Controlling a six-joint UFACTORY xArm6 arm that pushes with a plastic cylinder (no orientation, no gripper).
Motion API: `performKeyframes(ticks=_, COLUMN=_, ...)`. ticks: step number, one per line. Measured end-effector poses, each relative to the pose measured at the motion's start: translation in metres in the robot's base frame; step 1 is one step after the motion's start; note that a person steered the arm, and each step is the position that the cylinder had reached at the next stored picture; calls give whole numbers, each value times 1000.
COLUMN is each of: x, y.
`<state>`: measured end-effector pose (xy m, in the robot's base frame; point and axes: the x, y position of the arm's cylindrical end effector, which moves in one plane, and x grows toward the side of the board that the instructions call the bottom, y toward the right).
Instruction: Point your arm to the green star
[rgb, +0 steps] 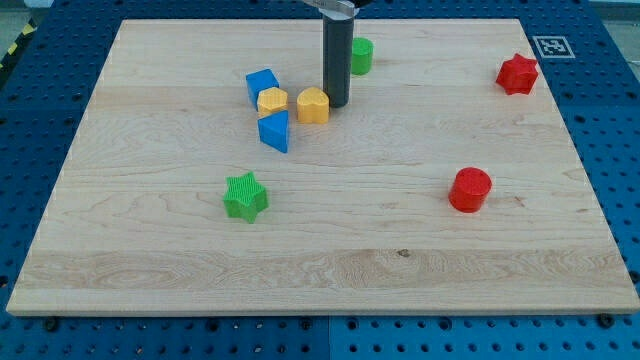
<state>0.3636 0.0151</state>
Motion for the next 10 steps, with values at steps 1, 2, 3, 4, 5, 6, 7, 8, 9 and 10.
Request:
performKeyframes(ticks=1, x=4, y=0)
performKeyframes(ticks=2, x=5, y=-8)
performKeyframes(ticks=3, x=9, y=-31)
performKeyframes(ticks=4, x=9, y=-42)
performKeyframes(ticks=5, x=37, y=10)
performKeyframes(ticks=6, x=88, y=57)
performKeyframes(ticks=7, x=145, y=48)
performKeyframes(ticks=8, x=187, y=27)
performKeyframes(ticks=9, x=194, y=25)
performKeyframes(ticks=10, x=194, y=25)
